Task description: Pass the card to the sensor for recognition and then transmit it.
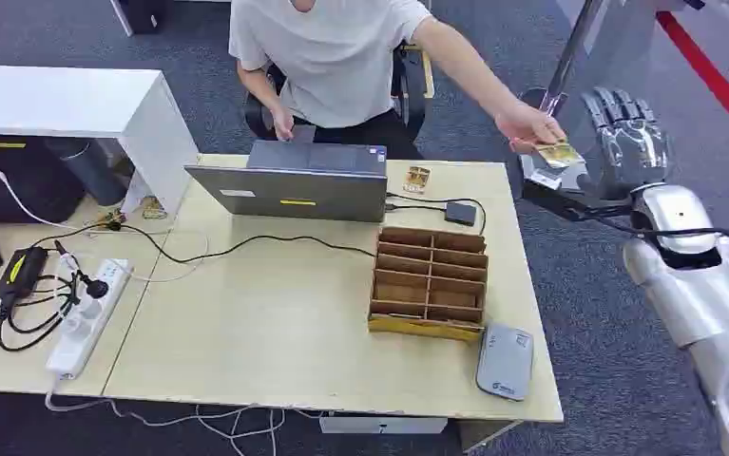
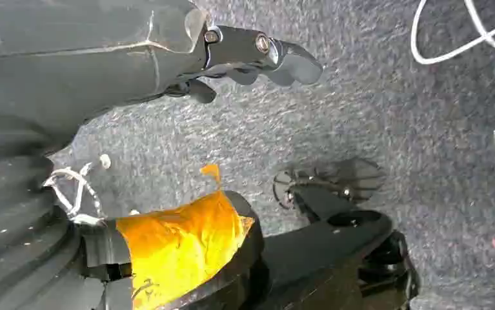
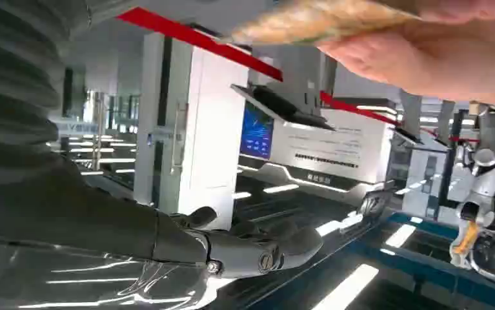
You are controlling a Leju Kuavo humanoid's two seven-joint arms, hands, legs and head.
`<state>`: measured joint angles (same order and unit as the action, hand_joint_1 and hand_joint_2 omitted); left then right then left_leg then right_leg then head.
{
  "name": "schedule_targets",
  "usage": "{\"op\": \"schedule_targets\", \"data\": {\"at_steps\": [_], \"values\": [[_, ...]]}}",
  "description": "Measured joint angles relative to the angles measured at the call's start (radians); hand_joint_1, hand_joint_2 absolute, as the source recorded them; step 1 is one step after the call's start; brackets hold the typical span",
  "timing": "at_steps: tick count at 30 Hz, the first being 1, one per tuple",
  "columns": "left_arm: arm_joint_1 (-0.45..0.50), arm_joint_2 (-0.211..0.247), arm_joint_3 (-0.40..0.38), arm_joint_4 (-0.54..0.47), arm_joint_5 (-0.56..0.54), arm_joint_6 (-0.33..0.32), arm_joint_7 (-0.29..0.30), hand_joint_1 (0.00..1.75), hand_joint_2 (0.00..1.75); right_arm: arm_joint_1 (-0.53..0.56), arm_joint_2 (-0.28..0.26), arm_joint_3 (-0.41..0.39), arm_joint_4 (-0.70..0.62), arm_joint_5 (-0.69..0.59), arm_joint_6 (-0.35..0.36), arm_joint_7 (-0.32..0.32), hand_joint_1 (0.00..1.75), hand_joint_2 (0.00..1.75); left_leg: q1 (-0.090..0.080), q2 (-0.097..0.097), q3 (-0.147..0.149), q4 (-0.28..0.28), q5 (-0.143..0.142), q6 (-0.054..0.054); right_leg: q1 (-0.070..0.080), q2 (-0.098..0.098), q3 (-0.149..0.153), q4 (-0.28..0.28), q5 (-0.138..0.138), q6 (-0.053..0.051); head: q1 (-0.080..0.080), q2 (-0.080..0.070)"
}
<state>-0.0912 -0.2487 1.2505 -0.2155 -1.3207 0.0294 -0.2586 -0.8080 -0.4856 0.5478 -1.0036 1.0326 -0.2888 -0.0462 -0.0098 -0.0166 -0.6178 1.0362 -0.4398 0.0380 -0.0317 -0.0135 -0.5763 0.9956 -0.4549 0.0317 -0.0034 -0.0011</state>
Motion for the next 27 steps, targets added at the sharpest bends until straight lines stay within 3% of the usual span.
{"op": "schedule_targets", "data": {"at_steps": [9,10,11,27], "values": [[0.002,-0.012,0.000,0.005,0.005,-0.011,0.037,0.00,1.75,0.002,0.022,0.005,0.027,-0.049,-0.033,-0.022,0.00,1.75,0.000,0.000,-0.001,0.000,0.000,0.000,0.000,0.000,-0.001,-0.001,0.000,0.000,0.000,0.000],[0.003,-0.013,0.000,0.006,0.005,-0.017,0.039,0.00,1.75,0.003,0.022,0.005,0.029,-0.051,-0.034,-0.023,0.16,1.75,0.000,0.000,-0.001,0.000,0.000,0.000,0.000,0.000,-0.001,-0.001,0.000,0.000,0.000,0.000],[0.002,-0.013,0.000,0.006,0.004,-0.021,0.044,0.00,1.75,0.004,0.023,0.005,0.031,-0.055,-0.036,-0.026,1.75,1.75,0.000,0.000,-0.001,0.000,0.000,0.000,0.000,0.000,-0.001,-0.001,0.000,0.000,0.000,0.000],[0.001,-0.014,0.000,0.007,0.005,-0.040,0.063,0.00,1.75,0.035,0.031,0.000,0.032,-0.083,-0.038,-0.069,1.75,1.75,0.000,0.000,-0.001,0.000,0.000,0.000,0.000,0.000,-0.001,0.000,0.000,0.000,0.000,0.000]]}}
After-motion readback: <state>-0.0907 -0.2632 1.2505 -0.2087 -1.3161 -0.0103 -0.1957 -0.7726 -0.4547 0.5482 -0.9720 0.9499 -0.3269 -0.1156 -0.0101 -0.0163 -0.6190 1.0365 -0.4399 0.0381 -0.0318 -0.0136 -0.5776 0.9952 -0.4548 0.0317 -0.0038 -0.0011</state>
